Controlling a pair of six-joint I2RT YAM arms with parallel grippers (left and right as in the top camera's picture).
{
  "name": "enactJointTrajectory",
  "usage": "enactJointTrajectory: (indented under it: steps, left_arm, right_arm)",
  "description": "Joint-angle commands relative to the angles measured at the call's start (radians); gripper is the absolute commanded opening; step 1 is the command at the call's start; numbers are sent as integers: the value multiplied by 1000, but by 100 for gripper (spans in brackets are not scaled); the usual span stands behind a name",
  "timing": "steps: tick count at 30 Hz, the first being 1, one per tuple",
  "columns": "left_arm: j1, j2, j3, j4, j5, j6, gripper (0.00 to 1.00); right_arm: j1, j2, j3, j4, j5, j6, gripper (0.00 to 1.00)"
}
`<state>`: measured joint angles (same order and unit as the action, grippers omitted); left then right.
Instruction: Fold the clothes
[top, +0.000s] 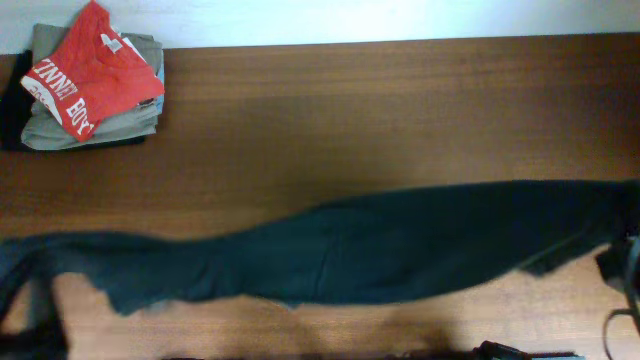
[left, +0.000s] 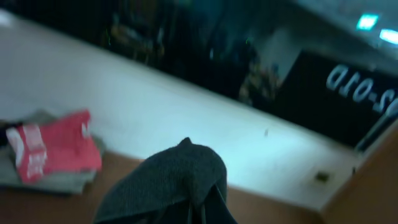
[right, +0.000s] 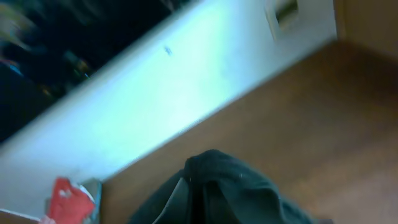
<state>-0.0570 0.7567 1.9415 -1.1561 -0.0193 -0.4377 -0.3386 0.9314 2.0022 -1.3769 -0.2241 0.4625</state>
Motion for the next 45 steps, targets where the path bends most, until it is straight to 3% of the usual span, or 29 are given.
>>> enactJointTrajectory:
  steps: [1, 5, 10, 13, 20, 21, 22, 23, 24, 25, 26, 27, 28, 32, 37, 41, 45]
  left_arm:
    - [1, 60, 64, 23, -259, 9, 1]
    - [1, 169, 64, 22, -272, 10, 1]
    - [1, 449, 64, 69, -273, 47, 1]
    - [1, 714, 64, 204, -265, 47, 0]
    - [0, 1127, 64, 475, -172, 57, 1]
    - [-2, 1222, 64, 524, -133, 57, 9]
    - [-5, 1253, 64, 543, -120, 57, 28]
    - [-7, 1305, 64, 576, -105, 57, 56]
    - [-9, 1345, 64, 599, -102, 57, 77]
    - [-11, 1378, 64, 614, -97, 57, 96]
    - [-13, 1411, 64, 622, -96, 57, 99]
    - [-13, 1433, 64, 621, -90, 57, 99]
    - [-13, 1449, 64, 596, -77, 58, 99]
    - [-12, 1417, 72, 519, -74, 62, 99]
    - [-13, 1270, 90, 311, -61, 62, 99]
    - [-15, 1178, 90, 225, 70, 74, 99]
    - [-45, 1205, 88, 192, 213, 72, 99]
  right_arm:
    - [5, 81, 153, 19, -2, -13, 4]
    - [5, 179, 192, 23, -2, -13, 4]
    - [5, 358, 187, 42, -8, -14, 4]
    - [5, 519, 187, 103, -8, -41, 4]
    - [15, 824, 187, 193, -12, -89, 4]
    - [28, 907, 187, 205, -9, -89, 6]
    - [33, 935, 187, 212, -8, -89, 9]
    - [42, 986, 187, 225, -8, -89, 16]
    - [51, 1033, 187, 237, -8, -89, 24]
    - [58, 1067, 187, 242, -8, -92, 40]
    - [63, 1101, 187, 244, -8, -92, 67]
    - [68, 1129, 187, 244, -8, -93, 78]
    - [70, 1163, 187, 235, -4, -92, 99]
    - [63, 1148, 191, 217, -4, -92, 98]
    - [43, 1036, 194, 141, -1, -93, 99]
    - [49, 975, 194, 88, -13, -93, 98]
    - [77, 990, 181, 70, -11, -146, 98]
